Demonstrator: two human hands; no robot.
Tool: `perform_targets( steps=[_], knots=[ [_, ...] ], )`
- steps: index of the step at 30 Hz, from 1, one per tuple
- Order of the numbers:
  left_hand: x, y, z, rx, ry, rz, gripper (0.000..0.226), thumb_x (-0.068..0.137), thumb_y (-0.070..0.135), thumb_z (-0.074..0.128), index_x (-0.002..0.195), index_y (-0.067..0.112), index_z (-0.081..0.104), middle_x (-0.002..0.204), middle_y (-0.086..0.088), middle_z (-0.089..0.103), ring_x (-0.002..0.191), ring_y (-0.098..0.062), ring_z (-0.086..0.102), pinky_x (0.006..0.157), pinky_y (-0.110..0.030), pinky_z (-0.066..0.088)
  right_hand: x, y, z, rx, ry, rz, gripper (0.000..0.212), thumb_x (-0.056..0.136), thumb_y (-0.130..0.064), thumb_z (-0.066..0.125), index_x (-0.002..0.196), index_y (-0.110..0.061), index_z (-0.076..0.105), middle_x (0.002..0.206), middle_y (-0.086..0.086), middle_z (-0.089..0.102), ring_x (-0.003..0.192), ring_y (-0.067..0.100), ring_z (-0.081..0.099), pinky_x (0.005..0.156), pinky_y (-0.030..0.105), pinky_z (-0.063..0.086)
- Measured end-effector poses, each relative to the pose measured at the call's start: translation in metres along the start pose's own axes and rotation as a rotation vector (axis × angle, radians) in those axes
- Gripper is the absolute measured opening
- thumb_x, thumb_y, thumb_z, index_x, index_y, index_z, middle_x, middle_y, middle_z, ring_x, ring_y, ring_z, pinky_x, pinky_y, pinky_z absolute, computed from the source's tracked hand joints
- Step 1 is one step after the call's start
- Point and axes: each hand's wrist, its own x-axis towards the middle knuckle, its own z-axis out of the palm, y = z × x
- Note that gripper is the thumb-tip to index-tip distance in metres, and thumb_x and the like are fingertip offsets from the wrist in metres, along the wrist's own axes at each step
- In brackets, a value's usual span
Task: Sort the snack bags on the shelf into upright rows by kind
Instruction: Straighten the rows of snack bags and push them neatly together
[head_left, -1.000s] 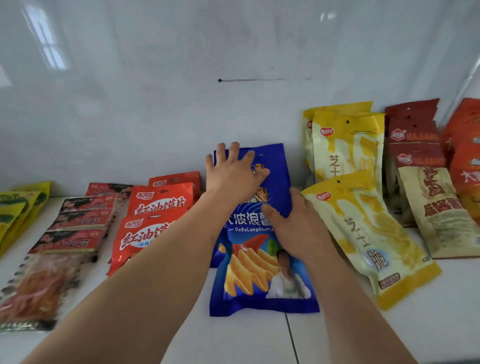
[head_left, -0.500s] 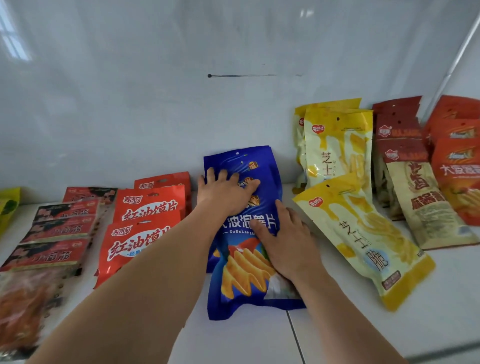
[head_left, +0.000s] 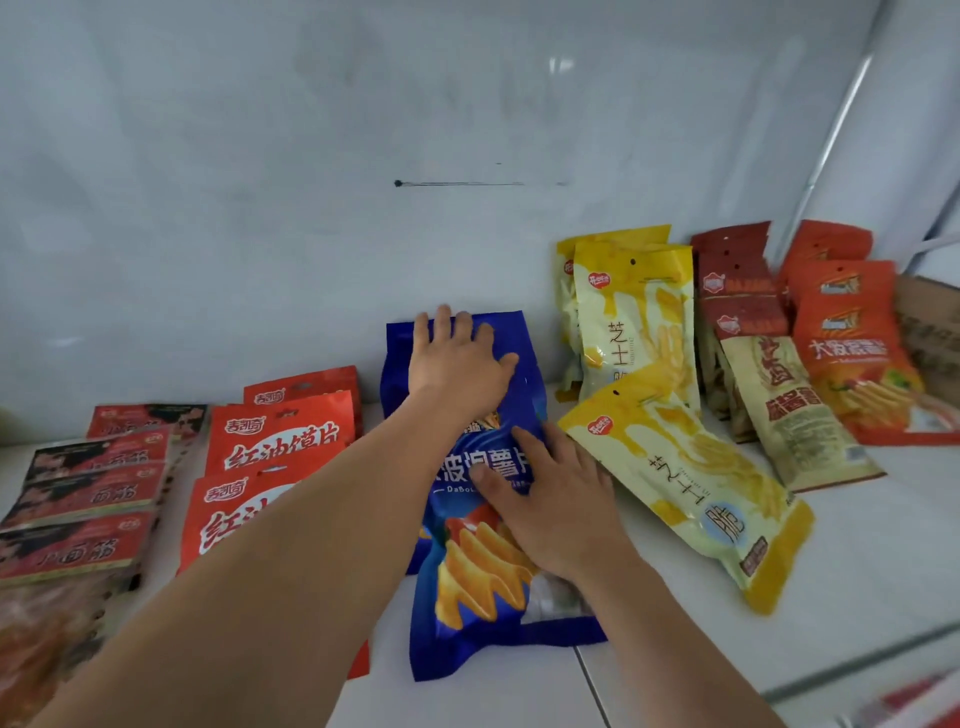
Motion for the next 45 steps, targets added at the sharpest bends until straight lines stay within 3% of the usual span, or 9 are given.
perform_targets(
  steps=[6,13,19,22,27,31,35,40,45],
  knots=[
    [0.003,-0.002,0.03,-0.165,-0.171,-0.078,0.075,0.099,0.07,0.015,0.161,0.028,0.014,0.17,-0.002,0.006,0.155,-0.035,0.001,0.123,-0.057,0.006,0.002,0.002,0.011,0.005,0.004,0.011,0.088,0.08,-0.087,0.022,0.155,-0.041,0.017,0.167,-0.004,0.011,0.153,0.02,0.008,0.122,0.045,0.012],
    [0.006,-0.003,0.032,-0.144,-0.158,-0.086,0.072,0.1,0.066,0.017,0.159,0.026,0.023,0.166,-0.005,0.019,0.153,-0.036,0.012,0.123,-0.056,0.011,0.002,0.0,0.007,0.023,0.036,-0.004,0.086,0.081,-0.087,0.026,0.153,-0.04,0.026,0.163,-0.006,0.022,0.15,0.02,0.018,0.121,0.043,0.015],
    [0.008,0.006,0.006,-0.099,-0.031,-0.107,0.068,0.103,0.059,0.021,0.151,0.015,0.04,0.159,-0.011,0.037,0.149,-0.033,0.026,0.121,-0.05,0.018,-0.003,0.008,-0.026,0.092,0.18,-0.124,0.059,0.095,-0.067,0.039,0.137,-0.028,0.053,0.142,-0.009,0.051,0.128,0.013,0.05,0.104,0.032,0.043],
    [0.007,0.026,-0.006,-0.096,0.008,-0.111,0.062,0.104,0.053,0.026,0.146,0.012,0.046,0.154,-0.012,0.044,0.146,-0.033,0.031,0.119,-0.049,0.024,0.002,0.032,-0.054,0.19,0.311,-0.128,0.044,0.098,-0.056,0.046,0.125,-0.026,0.062,0.125,-0.007,0.06,0.114,0.014,0.057,0.09,0.032,0.048],
    [-0.004,0.082,-0.014,-0.186,-0.026,-0.163,0.047,0.105,0.039,0.032,0.136,0.01,0.051,0.138,-0.015,0.054,0.13,-0.036,0.046,0.101,-0.05,0.041,0.019,0.113,-0.091,0.1,0.223,0.042,0.055,0.097,-0.058,0.045,0.14,-0.025,0.051,0.141,0.002,0.053,0.128,0.026,0.048,0.102,0.041,0.04],
    [-0.013,0.119,-0.013,0.012,-0.1,-0.114,0.034,0.103,0.02,0.033,0.135,0.023,0.042,0.117,-0.011,0.059,0.112,-0.04,0.056,0.077,-0.045,0.034,0.028,0.164,-0.093,0.065,0.08,0.137,0.072,0.091,-0.069,0.041,0.147,-0.025,0.039,0.149,0.005,0.045,0.136,0.03,0.04,0.108,0.048,0.035],
    [-0.015,0.138,-0.009,0.051,-0.11,-0.135,0.037,0.102,0.018,0.036,0.138,0.025,0.04,0.114,-0.008,0.059,0.109,-0.039,0.058,0.083,-0.048,0.042,0.034,0.187,-0.087,0.159,0.017,0.145,0.077,0.087,-0.077,0.039,0.144,-0.026,0.041,0.141,0.004,0.054,0.13,0.032,0.049,0.108,0.049,0.038],
    [-0.007,0.145,-0.01,0.001,-0.126,-0.177,0.044,0.103,0.017,0.038,0.145,0.024,0.032,0.114,-0.01,0.057,0.106,-0.036,0.06,0.083,-0.046,0.049,0.043,0.196,-0.089,0.261,0.006,0.113,0.066,0.088,-0.069,0.05,0.139,-0.028,0.045,0.134,0.002,0.059,0.122,0.029,0.057,0.1,0.045,0.047],
    [0.016,0.151,-0.019,-0.182,-0.072,-0.255,0.056,0.106,0.011,0.039,0.156,0.014,0.015,0.124,-0.019,0.056,0.105,-0.031,0.063,0.087,-0.04,0.057,0.058,0.199,-0.094,0.469,0.13,0.136,0.069,0.087,-0.064,0.058,0.14,-0.023,0.042,0.132,0.003,0.055,0.119,0.03,0.058,0.095,0.049,0.049]
  ],
)
